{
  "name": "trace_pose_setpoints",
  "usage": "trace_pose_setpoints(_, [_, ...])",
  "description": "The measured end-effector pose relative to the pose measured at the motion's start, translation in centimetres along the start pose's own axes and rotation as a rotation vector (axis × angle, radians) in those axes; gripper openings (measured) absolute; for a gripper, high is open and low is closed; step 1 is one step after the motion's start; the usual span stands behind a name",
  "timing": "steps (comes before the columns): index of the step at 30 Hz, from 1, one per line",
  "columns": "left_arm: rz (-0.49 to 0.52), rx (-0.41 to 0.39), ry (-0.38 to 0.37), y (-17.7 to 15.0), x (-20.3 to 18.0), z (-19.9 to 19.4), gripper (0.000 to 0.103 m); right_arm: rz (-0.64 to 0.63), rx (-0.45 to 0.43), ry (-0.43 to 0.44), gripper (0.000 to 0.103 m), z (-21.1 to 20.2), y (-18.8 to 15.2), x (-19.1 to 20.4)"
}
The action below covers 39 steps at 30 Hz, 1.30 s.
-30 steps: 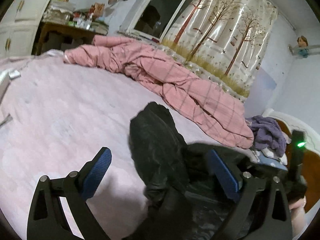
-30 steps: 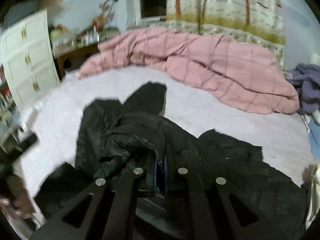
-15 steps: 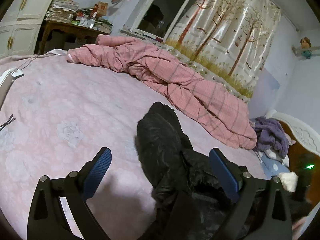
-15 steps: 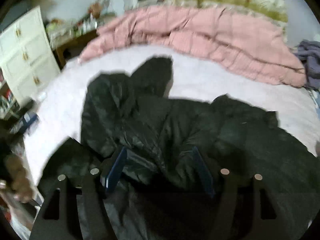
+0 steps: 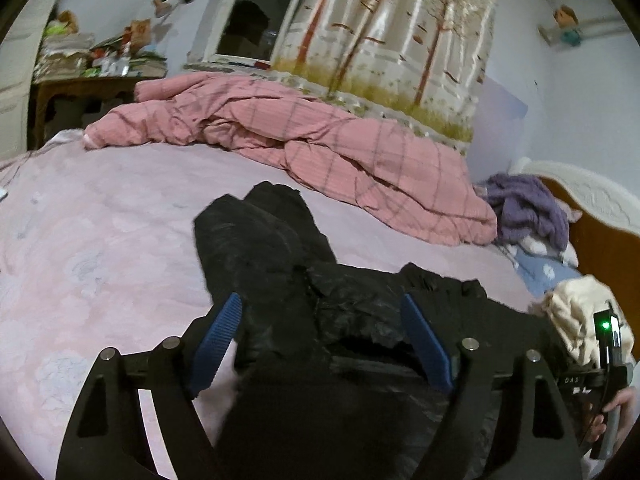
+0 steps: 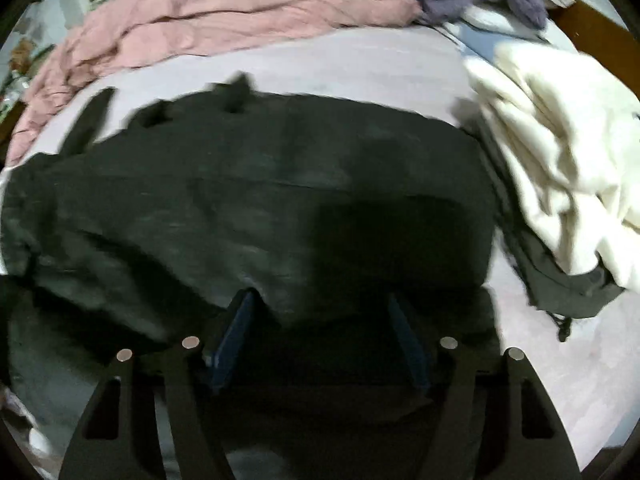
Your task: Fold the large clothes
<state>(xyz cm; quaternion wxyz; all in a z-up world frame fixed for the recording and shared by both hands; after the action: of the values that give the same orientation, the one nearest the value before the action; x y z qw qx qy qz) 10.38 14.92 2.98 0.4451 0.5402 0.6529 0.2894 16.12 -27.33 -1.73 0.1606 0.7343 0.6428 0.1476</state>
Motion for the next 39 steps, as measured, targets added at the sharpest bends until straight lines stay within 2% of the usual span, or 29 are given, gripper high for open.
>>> trace_pose_setpoints(3, [0.074, -0.016, 0.048, 0.8, -1.8, 0.5, 0.079, 0.036, -0.013, -0.031, 0.067, 1.0, 0.4, -2.3])
trace_pose_setpoints(6, [0.13, -0.002, 0.053, 1.0, -3.3, 1.2, 0.079, 0.071, -0.066, -0.095, 0.067, 1.3, 0.9, -3.7])
trace_pose_setpoints(9, [0.186, 0.069, 0.086, -0.3, -4.3, 3.0, 0.079, 0.042, -0.117, -0.059, 0.067, 0.1, 0.9, -3.4])
trace_pose_setpoints(11, [0.223, 0.094, 0.13, -1.4, -4.8, 4.0, 0.073, 0.01, -0.15, -0.017, 0.067, -1.1, 0.8, -3.5])
trace_pose_setpoints(12, [0.217, 0.066, 0.134, -1.7, -4.9, 3.8, 0.067, 0.006, -0.151, 0.006, 0.068, -1.6, 0.6, -3.4])
trace_pose_setpoints(14, [0.152, -0.012, 0.118, -1.5, -4.4, 2.5, 0.067, -0.017, -0.123, 0.1, 0.068, -2.1, 0.1, -2.4])
trace_pose_setpoints(16, [0.098, -0.062, 0.069, -0.7, -3.8, 1.2, 0.067, -0.048, -0.075, 0.21, 0.068, -1.5, -0.5, -1.2])
trace_pose_setpoints(17, [0.092, -0.073, 0.058, -0.4, -3.6, 0.8, 0.067, -0.057, -0.054, 0.212, 0.068, -0.9, -0.9, -0.8])
trace_pose_setpoints(19, [0.106, -0.092, 0.092, 0.1, -3.1, 0.2, 0.067, -0.095, -0.005, 0.142, 0.068, 1.2, -1.1, 0.1])
trace_pose_setpoints(20, [0.112, -0.1, 0.115, 0.2, -2.8, 0.1, 0.067, -0.112, -0.01, 0.129, 0.069, 1.5, -1.2, 0.4])
trace_pose_setpoints(22, [0.099, -0.095, 0.136, 0.1, -2.0, 0.0, 0.067, -0.107, -0.011, 0.138, 0.069, 1.1, -1.1, 0.3])
trace_pose_setpoints(25, [0.03, -0.066, 0.115, 0.0, -0.8, 0.3, 0.067, -0.049, -0.068, 0.162, 0.069, -0.6, -1.2, -0.4])
trace_pose_setpoints(27, [0.001, -0.056, 0.102, 0.0, -0.5, 0.4, 0.067, -0.027, -0.109, 0.223, 0.069, -2.0, -0.6, -0.1])
trace_pose_setpoints(29, [-0.004, -0.057, 0.109, -0.1, -0.6, 0.5, 0.067, -0.022, -0.121, 0.308, 0.069, -3.5, -0.1, 1.5])
trace_pose_setpoints(32, [0.02, -0.057, 0.12, -0.3, -1.0, 0.5, 0.067, -0.04, -0.11, 0.357, 0.069, -4.2, 0.6, 4.6])
trace_pose_setpoints(34, [0.045, -0.054, 0.123, -0.4, -1.3, 0.4, 0.067, -0.046, -0.065, 0.341, 0.069, -2.7, 0.8, 6.7])
trace_pose_setpoints(36, [0.072, -0.053, 0.131, -0.5, -1.5, 0.3, 0.067, -0.046, 0.034, 0.277, 0.069, 0.8, 0.3, 8.2])
trace_pose_setpoints(37, [0.085, -0.051, 0.136, -0.5, -1.6, 0.3, 0.067, -0.058, 0.052, 0.25, 0.069, 2.0, -0.2, 8.5])
trace_pose_setpoints(39, [0.105, -0.039, 0.139, -0.4, -1.6, 0.4, 0.067, -0.098, 0.018, 0.217, 0.069, 1.6, -0.7, 9.0])
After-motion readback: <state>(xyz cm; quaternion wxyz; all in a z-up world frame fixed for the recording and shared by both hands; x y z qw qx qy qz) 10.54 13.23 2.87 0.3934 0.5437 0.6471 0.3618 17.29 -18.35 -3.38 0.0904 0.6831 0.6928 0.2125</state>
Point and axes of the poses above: each gripper's, at about its wrist camera, not at the fingertips, and z roughly the way its jaws point, x to its left, y to its top, the point moved 2 cm from there along z, roughly the way its jaws point, and after that the axes turned 1 degree about z, right-handed, at the moved point
